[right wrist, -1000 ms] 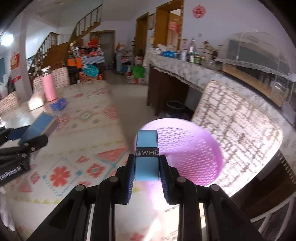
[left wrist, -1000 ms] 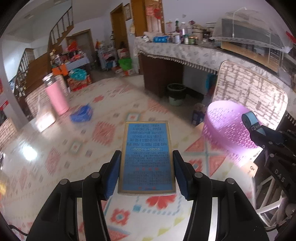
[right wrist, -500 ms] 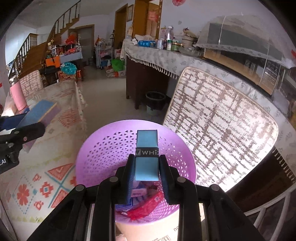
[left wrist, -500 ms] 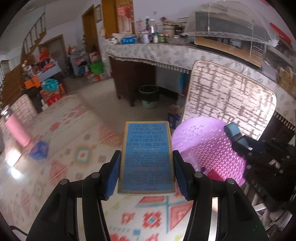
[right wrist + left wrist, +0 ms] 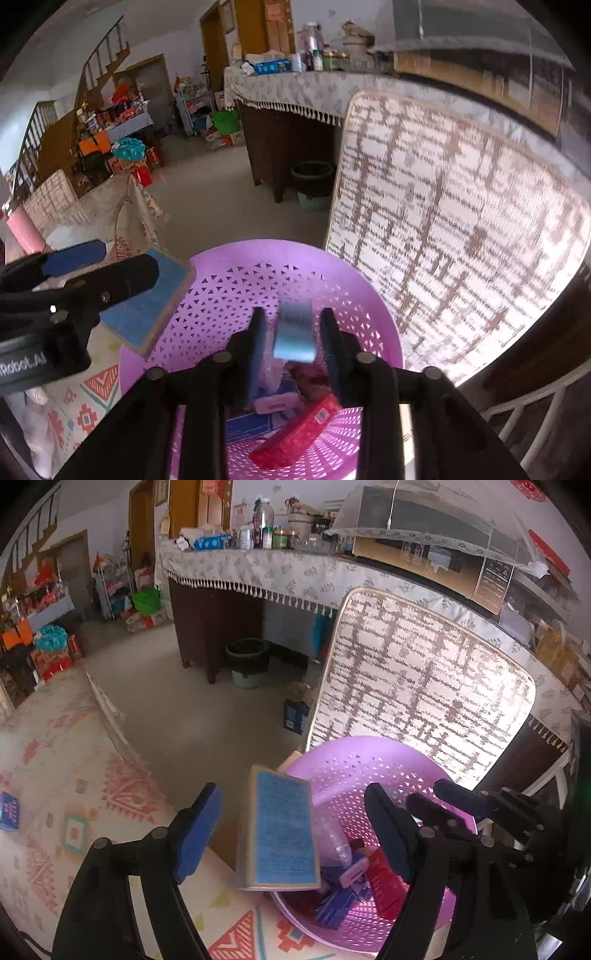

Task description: Collect trash

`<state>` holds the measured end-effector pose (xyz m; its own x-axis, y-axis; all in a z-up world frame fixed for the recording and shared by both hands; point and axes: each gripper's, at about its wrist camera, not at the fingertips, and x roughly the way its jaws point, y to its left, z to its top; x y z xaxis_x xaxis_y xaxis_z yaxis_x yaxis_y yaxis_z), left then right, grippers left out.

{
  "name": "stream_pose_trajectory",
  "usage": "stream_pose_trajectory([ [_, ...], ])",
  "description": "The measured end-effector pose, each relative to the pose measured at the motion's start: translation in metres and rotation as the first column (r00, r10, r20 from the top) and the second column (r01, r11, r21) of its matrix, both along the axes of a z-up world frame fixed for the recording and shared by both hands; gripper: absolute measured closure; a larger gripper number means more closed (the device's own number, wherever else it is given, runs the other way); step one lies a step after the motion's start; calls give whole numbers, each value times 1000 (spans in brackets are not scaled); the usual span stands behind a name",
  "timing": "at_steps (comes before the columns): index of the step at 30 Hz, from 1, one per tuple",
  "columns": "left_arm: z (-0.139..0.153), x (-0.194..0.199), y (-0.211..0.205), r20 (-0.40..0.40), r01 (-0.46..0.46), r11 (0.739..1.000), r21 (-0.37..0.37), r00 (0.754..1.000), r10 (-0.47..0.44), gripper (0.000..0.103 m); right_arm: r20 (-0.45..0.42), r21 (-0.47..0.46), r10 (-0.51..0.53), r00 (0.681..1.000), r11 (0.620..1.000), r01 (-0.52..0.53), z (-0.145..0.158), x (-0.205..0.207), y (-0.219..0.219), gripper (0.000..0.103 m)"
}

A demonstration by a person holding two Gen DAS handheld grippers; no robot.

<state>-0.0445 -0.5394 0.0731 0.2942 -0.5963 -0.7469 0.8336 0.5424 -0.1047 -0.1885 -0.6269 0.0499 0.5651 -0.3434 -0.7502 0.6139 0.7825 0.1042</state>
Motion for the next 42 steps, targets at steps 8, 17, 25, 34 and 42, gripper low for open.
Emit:
stream_pose_trajectory([
  [8,13,-5,46,3,-53,998,-32,999,53,25,57,18,16,998,1000,-17,5,-8,21,41],
  [17,45,-25,144,9,-168,980,-104,985,170,22,34,-101,83,996,992,-79,29,-13,94,36],
  [25,88,-68,252,148,-327,918,-223,920,363,10,43,-277,134,990,954,-117,66,-32,173,27],
  [34,102,-97,341,248,-472,836,-279,806,538,5,15,-438,160,987,889,-137,85,-49,244,21],
  [42,97,-110,379,268,-524,803,-284,760,592,5,3,-499,174,985,853,-150,92,-59,279,19],
])
